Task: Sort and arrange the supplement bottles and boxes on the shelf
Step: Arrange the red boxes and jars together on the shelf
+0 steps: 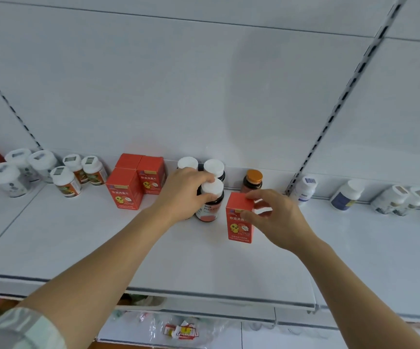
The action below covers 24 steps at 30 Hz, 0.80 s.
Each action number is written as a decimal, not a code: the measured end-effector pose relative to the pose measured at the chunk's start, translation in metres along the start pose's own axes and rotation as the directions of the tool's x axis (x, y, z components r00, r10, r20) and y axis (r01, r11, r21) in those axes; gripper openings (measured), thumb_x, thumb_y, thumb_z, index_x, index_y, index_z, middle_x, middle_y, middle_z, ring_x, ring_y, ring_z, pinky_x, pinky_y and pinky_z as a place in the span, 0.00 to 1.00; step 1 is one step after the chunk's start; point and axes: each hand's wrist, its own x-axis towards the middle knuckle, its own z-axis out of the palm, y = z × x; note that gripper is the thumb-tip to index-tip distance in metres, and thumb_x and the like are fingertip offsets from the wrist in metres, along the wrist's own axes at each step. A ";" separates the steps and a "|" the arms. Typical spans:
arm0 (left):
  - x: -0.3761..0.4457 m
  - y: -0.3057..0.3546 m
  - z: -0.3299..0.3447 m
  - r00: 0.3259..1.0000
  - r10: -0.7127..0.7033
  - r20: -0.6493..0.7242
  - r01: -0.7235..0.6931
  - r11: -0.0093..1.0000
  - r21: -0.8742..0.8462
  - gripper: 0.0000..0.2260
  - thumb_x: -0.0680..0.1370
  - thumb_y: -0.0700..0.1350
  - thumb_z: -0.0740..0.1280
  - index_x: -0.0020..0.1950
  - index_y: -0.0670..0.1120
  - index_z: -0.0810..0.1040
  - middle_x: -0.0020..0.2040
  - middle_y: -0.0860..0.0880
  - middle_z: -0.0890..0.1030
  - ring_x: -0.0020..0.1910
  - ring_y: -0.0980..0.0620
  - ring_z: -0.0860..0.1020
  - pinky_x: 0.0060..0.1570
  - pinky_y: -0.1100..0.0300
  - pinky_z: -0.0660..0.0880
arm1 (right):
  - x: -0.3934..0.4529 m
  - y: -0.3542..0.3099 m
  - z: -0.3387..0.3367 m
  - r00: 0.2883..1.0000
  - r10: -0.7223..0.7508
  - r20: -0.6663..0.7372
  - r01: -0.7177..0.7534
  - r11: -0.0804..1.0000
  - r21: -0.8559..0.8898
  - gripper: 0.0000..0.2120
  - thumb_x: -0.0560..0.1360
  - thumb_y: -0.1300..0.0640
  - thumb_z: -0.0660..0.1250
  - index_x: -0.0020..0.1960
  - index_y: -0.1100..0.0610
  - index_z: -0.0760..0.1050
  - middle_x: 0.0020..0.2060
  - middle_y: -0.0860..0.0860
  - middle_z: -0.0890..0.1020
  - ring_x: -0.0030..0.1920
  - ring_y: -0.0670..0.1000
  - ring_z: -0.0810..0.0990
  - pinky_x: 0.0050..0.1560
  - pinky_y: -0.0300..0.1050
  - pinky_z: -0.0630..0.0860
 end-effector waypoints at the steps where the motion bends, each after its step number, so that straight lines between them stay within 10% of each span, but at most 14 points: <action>1: 0.000 -0.001 0.001 1.000 0.019 -0.019 -0.018 1.000 0.009 0.19 0.71 0.54 0.75 0.59 0.50 0.81 0.48 0.50 0.83 0.49 0.48 0.78 0.49 0.53 0.72 | -0.001 -0.001 0.001 1.000 0.001 -0.006 -0.001 1.000 -0.003 0.17 0.72 0.50 0.76 0.59 0.47 0.78 0.53 0.40 0.79 0.52 0.40 0.79 0.48 0.37 0.80; 15: -0.012 -0.008 0.011 0.985 0.069 -0.160 -0.066 0.998 0.020 0.14 0.72 0.51 0.75 0.54 0.47 0.81 0.52 0.50 0.83 0.57 0.52 0.72 0.65 0.49 0.65 | -0.012 -0.010 0.009 0.997 0.004 -0.082 -0.003 1.000 0.002 0.17 0.72 0.53 0.76 0.59 0.49 0.79 0.52 0.37 0.77 0.51 0.40 0.79 0.49 0.34 0.79; 24: -0.009 -0.009 0.007 0.986 0.154 -0.064 -0.152 0.987 0.046 0.14 0.74 0.56 0.71 0.54 0.49 0.78 0.52 0.53 0.81 0.53 0.49 0.76 0.51 0.52 0.71 | -0.021 -0.011 0.013 0.996 -0.011 -0.087 0.010 1.000 -0.010 0.17 0.72 0.53 0.76 0.60 0.49 0.79 0.53 0.42 0.79 0.51 0.41 0.79 0.48 0.33 0.79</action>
